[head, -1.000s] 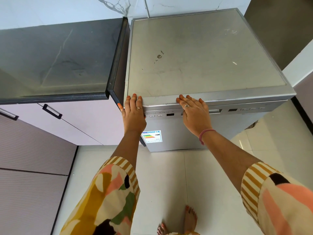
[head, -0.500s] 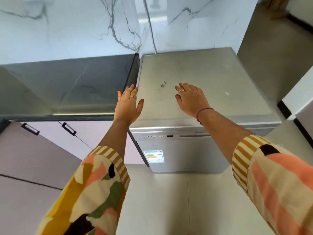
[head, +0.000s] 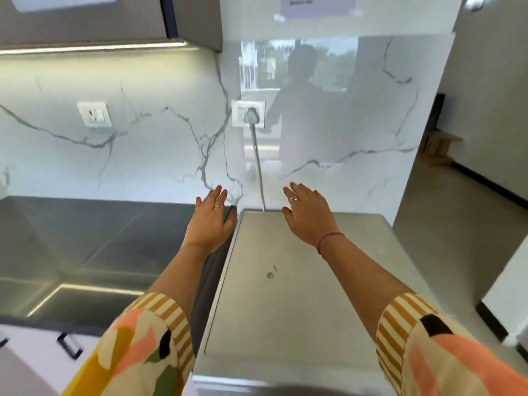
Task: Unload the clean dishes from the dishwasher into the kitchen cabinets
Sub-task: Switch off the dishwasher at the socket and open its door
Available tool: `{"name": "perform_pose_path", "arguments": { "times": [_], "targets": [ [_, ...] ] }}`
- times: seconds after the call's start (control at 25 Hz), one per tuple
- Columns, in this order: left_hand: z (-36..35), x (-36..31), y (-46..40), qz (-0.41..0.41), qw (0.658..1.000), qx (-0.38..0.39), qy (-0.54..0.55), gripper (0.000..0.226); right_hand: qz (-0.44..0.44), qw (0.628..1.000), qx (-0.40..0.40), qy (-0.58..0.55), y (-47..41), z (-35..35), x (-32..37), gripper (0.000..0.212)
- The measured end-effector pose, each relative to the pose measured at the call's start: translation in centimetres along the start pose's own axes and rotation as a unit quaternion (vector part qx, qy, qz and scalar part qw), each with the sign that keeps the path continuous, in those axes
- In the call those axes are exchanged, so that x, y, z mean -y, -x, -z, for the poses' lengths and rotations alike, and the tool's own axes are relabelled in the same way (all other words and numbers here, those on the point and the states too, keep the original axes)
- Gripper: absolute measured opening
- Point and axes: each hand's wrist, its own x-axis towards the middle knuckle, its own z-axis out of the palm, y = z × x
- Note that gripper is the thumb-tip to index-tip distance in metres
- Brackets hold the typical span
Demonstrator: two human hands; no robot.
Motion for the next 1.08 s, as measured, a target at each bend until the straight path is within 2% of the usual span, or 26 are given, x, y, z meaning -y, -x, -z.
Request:
{"name": "perform_pose_path", "arguments": {
  "times": [0.28,0.56,0.76,1.08],
  "targets": [
    [-1.9,2.4,-16.4,-0.052,0.998,-0.006,-0.031,0.065,-0.037,0.997,-0.062,0.013,-14.8,1.1,-3.4,0.055],
    [-4.2,2.6,-27.8,-0.026,0.998,0.017,-0.058,0.067,-0.056,0.997,-0.051,0.027,-22.7,-0.6,-7.2,0.060],
    [-4.7,3.2,-33.0,0.003,0.998,0.017,-0.062,0.066,-0.066,0.997,-0.046,0.021,-26.7,-1.5,-9.1,0.060],
    [-6.5,3.8,-36.6,0.021,0.999,0.017,-0.046,0.063,-0.054,0.998,-0.032,-0.004,-30.0,-4.7,-8.6,0.061]
  ]
}}
